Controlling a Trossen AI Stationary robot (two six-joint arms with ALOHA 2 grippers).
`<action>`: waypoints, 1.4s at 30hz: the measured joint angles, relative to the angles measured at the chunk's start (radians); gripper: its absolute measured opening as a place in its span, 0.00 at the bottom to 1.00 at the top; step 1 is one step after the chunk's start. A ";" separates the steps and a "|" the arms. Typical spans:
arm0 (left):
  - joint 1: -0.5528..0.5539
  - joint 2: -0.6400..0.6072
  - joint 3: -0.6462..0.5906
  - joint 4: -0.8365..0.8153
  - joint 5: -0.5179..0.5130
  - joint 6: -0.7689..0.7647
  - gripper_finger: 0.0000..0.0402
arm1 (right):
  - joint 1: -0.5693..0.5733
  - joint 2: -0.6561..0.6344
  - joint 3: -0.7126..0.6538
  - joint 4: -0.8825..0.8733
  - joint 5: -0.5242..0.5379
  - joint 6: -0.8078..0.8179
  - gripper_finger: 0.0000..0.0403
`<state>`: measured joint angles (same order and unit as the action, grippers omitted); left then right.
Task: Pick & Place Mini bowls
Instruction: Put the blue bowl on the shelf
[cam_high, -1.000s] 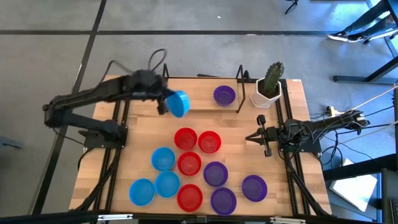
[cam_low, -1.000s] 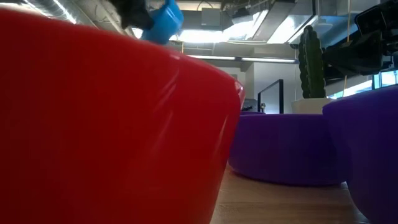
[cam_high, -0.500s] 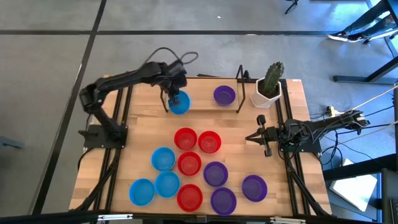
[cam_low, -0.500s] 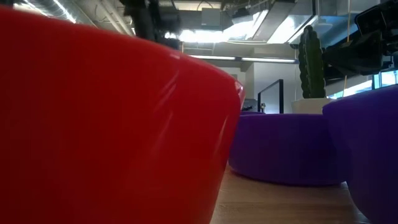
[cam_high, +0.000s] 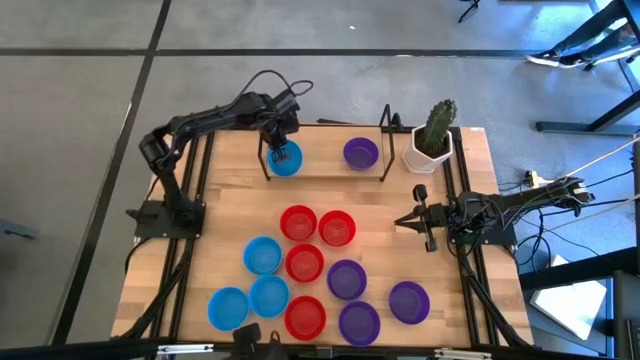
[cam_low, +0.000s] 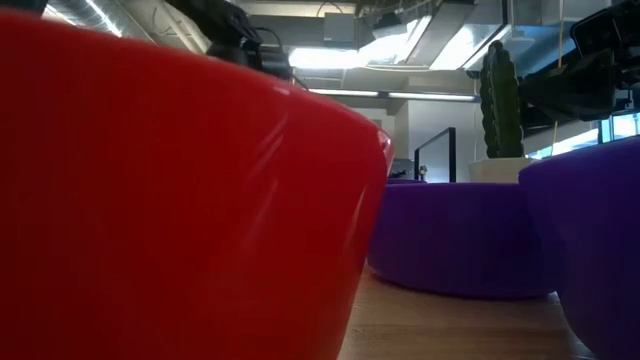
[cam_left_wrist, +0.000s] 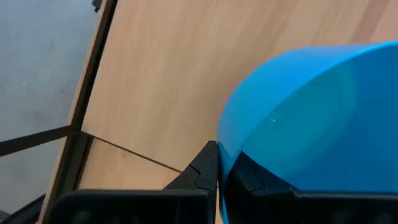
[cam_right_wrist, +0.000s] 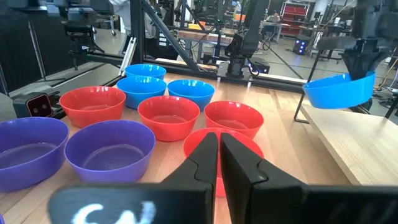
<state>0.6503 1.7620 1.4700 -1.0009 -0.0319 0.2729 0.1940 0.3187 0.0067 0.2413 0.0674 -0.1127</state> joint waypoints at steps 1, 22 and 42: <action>0.001 0.005 0.000 0.007 0.000 0.004 0.01 | 0.000 0.000 0.000 0.000 0.000 0.000 0.05; 0.013 0.086 0.003 0.041 -0.070 0.004 0.01 | 0.000 0.000 0.000 0.000 0.000 0.000 0.05; 0.006 0.088 -0.001 0.070 -0.080 0.011 0.15 | 0.000 0.000 0.000 0.000 0.000 0.000 0.05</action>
<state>0.6567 1.8503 1.4695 -0.9305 -0.1121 0.2836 0.1939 0.3186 0.0069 0.2412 0.0676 -0.1127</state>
